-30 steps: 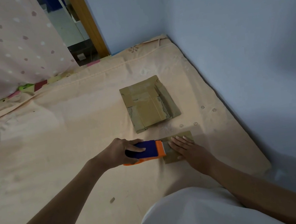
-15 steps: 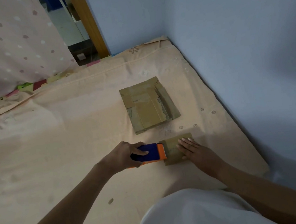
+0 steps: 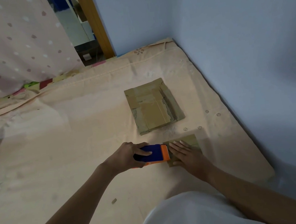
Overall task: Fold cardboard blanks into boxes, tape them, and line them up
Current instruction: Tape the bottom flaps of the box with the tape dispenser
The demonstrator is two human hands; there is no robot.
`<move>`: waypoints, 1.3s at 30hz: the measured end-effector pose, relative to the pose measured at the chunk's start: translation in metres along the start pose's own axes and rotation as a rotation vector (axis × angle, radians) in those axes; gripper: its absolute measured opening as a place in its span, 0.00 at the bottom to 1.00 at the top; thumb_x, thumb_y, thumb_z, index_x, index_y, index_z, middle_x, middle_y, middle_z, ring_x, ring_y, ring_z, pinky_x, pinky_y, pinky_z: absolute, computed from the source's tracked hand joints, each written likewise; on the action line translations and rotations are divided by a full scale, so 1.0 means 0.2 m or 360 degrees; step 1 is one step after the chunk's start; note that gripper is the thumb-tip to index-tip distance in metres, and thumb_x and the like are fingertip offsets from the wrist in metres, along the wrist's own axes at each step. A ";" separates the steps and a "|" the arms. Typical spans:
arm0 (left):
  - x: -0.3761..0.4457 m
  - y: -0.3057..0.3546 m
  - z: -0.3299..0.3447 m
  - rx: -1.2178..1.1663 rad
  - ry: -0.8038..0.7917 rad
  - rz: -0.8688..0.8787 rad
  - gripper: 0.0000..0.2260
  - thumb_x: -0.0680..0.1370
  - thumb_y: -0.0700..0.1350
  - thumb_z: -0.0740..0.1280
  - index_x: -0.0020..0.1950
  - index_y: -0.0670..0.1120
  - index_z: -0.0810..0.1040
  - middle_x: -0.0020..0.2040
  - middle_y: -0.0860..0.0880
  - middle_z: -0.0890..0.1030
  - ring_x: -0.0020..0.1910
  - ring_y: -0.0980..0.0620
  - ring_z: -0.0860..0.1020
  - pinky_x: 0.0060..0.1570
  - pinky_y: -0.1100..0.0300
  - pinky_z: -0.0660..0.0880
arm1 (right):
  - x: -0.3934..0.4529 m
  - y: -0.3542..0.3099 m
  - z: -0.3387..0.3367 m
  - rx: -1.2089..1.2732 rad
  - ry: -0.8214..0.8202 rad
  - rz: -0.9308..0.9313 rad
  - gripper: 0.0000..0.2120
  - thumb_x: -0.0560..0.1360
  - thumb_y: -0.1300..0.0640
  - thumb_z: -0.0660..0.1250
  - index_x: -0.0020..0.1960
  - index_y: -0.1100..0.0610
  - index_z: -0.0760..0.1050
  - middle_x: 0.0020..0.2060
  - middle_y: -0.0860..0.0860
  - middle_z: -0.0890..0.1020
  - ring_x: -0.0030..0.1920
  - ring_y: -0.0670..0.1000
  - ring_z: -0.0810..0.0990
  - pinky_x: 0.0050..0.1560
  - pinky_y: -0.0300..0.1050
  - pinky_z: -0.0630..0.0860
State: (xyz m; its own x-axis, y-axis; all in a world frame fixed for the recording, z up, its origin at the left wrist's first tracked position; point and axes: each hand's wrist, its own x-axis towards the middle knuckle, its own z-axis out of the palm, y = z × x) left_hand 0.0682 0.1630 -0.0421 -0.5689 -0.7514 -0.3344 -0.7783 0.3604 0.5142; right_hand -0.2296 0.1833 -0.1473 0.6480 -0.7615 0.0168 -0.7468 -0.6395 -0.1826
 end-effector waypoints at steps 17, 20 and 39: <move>-0.02 -0.04 -0.03 -0.0153 -0.0011 0.0033 0.20 0.74 0.45 0.75 0.66 0.51 0.80 0.70 0.55 0.74 0.58 0.61 0.76 0.55 0.69 0.76 | 0.02 0.04 0.05 -0.0010 -0.0006 -0.0011 0.28 0.82 0.45 0.51 0.74 0.61 0.69 0.71 0.55 0.74 0.72 0.54 0.72 0.77 0.47 0.50; -0.02 -0.05 -0.03 -0.0160 0.0003 0.0027 0.20 0.74 0.44 0.76 0.65 0.51 0.80 0.70 0.55 0.75 0.58 0.60 0.76 0.55 0.69 0.75 | 0.03 0.04 0.05 -0.0018 0.0004 -0.0004 0.28 0.81 0.45 0.51 0.74 0.61 0.70 0.72 0.55 0.74 0.72 0.53 0.72 0.76 0.47 0.51; -0.13 -0.05 -0.06 -0.0183 0.0063 0.0019 0.19 0.73 0.44 0.76 0.64 0.51 0.81 0.68 0.58 0.75 0.55 0.61 0.78 0.52 0.73 0.73 | 0.03 0.03 0.07 -0.0006 0.0117 -0.0051 0.27 0.80 0.47 0.54 0.71 0.61 0.73 0.69 0.56 0.76 0.70 0.55 0.74 0.76 0.48 0.53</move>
State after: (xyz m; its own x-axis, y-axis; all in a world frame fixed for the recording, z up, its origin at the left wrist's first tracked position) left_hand 0.0942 0.1715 -0.0286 -0.5650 -0.7696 -0.2975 -0.7347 0.3052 0.6058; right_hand -0.2284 0.1766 -0.1627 0.6589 -0.7463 0.0949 -0.7265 -0.6639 -0.1771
